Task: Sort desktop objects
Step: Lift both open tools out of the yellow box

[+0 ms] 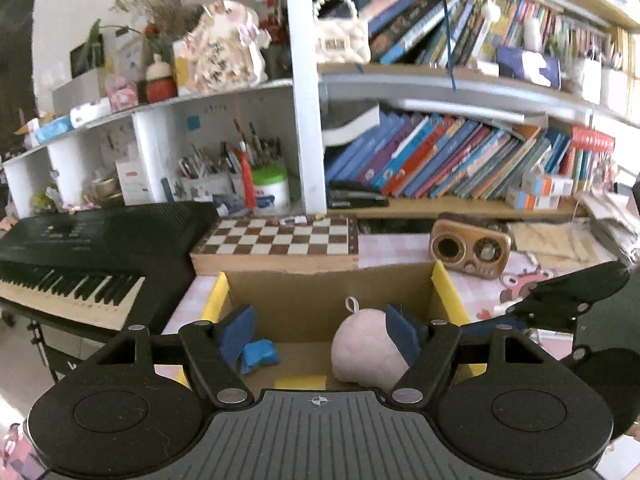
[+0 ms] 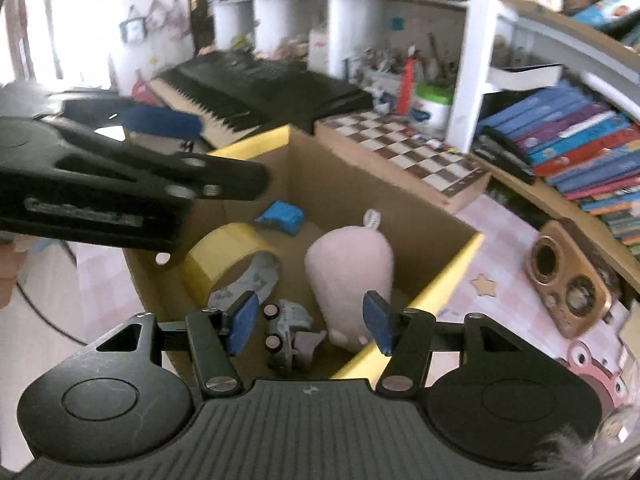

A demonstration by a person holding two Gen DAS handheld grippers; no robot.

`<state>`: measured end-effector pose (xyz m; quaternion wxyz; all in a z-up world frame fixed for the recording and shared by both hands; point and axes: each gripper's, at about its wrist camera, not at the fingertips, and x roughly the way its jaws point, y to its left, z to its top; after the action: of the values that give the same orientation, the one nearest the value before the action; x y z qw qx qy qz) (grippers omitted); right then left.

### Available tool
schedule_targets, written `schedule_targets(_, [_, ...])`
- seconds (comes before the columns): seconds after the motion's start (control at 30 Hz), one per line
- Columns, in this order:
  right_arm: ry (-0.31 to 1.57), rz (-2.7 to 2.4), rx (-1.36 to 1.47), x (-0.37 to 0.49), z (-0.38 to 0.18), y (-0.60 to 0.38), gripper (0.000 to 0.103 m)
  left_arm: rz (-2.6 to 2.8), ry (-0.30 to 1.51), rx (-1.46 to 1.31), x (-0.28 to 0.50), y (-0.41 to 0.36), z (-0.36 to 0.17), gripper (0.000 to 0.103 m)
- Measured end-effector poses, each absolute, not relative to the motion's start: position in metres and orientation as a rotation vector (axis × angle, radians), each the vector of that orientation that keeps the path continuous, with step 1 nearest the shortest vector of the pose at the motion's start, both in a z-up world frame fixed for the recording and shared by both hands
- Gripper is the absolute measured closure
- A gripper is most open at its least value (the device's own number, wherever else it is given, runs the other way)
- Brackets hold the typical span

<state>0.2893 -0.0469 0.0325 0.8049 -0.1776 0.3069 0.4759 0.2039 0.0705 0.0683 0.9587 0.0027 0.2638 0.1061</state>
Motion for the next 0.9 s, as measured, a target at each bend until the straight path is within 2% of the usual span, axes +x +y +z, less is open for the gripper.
schedule_targets(0.4, [0.580,0.856,-0.211,0.259,0.056,-0.097,0.047,0.171,0.466,-0.089,0.148,0.059,0.077,0.026])
schedule_targets(0.9, [0.643,0.699,-0.116,0.182,0.036,-0.135,0.046,0.183,0.497,-0.138,0.060,0.060,0.054,0.025])
